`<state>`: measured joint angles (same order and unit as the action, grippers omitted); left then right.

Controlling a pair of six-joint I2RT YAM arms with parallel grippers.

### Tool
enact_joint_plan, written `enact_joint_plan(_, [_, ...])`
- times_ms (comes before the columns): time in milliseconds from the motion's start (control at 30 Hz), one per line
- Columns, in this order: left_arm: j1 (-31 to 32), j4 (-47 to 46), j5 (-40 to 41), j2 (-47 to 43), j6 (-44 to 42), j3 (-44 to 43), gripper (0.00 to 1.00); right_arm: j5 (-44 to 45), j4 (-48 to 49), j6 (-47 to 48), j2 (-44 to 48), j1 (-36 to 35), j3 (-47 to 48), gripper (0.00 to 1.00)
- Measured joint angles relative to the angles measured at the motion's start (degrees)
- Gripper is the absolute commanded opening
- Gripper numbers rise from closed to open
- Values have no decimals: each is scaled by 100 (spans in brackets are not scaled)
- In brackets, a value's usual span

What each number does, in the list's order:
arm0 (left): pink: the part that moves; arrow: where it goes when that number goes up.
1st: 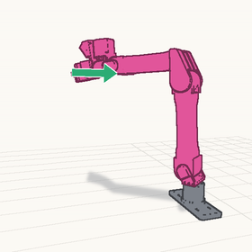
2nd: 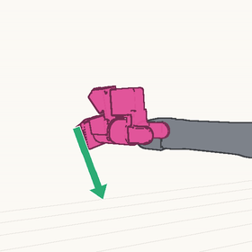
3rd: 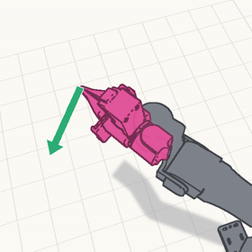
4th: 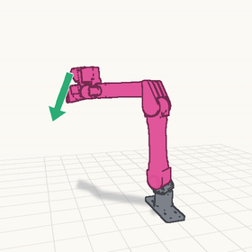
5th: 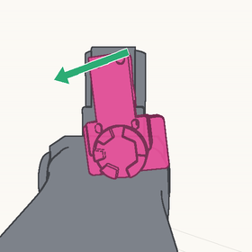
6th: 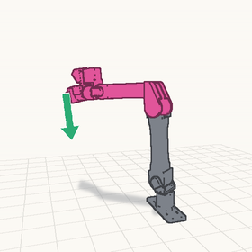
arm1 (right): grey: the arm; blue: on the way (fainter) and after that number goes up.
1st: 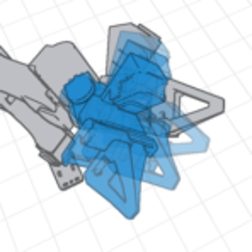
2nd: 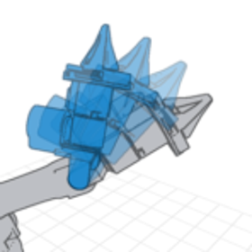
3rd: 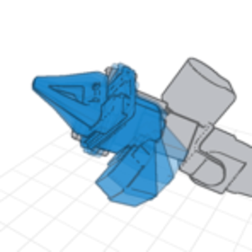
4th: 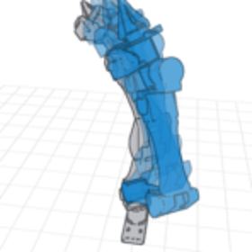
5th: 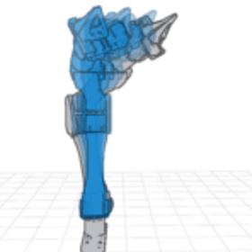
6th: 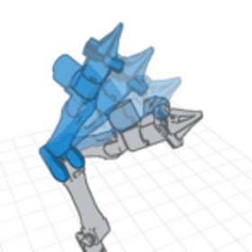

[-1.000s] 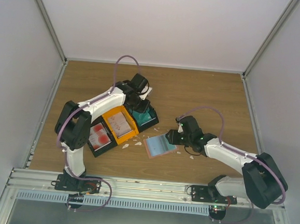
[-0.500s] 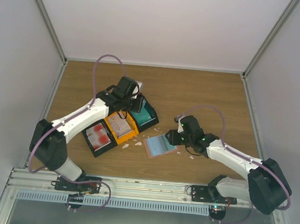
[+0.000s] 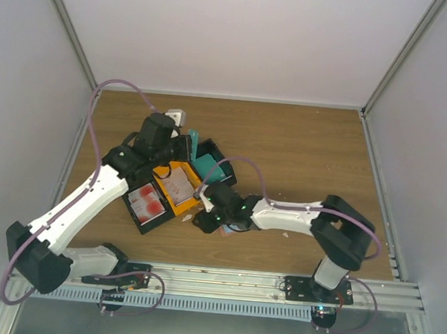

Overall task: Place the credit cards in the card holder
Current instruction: Insert the credit card into the card holder.

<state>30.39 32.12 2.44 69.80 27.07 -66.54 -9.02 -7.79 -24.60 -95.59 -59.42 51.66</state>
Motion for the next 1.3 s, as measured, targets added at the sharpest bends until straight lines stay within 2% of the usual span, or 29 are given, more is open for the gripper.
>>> enact_joint_plan(267, [-205, 195, 0, -264, 63, -9, 0, -22, 282, 76, -1134, -101, 896, 47])
enact_joint_plan(500, [-271, 332, -109, -426, 68, -9, 1, 269, 243, -87, -1714, -105, 1467, 45])
enact_joint_plan(833, [-284, 225, -422, -564, 214, 149, 1, 549, 350, -485, -1930, 210, 1814, 44])
enact_joint_plan(933, [-284, 133, -546, -649, 350, 372, 2, 507, 560, -544, -1572, 330, 1349, 44])
enact_joint_plan(1067, [-286, -179, -804, -752, 640, 793, 1, 527, 625, -634, -568, 490, 472, 45])
enact_joint_plan(1233, [-234, -1075, -1399, -870, 1279, 1755, 0, 1010, 413, -763, 951, 863, -420, 47])
enact_joint_plan(1300, [-129, -1405, -1523, -857, 1606, 2138, 0, 1228, 192, -828, 1349, 1040, -640, 51])
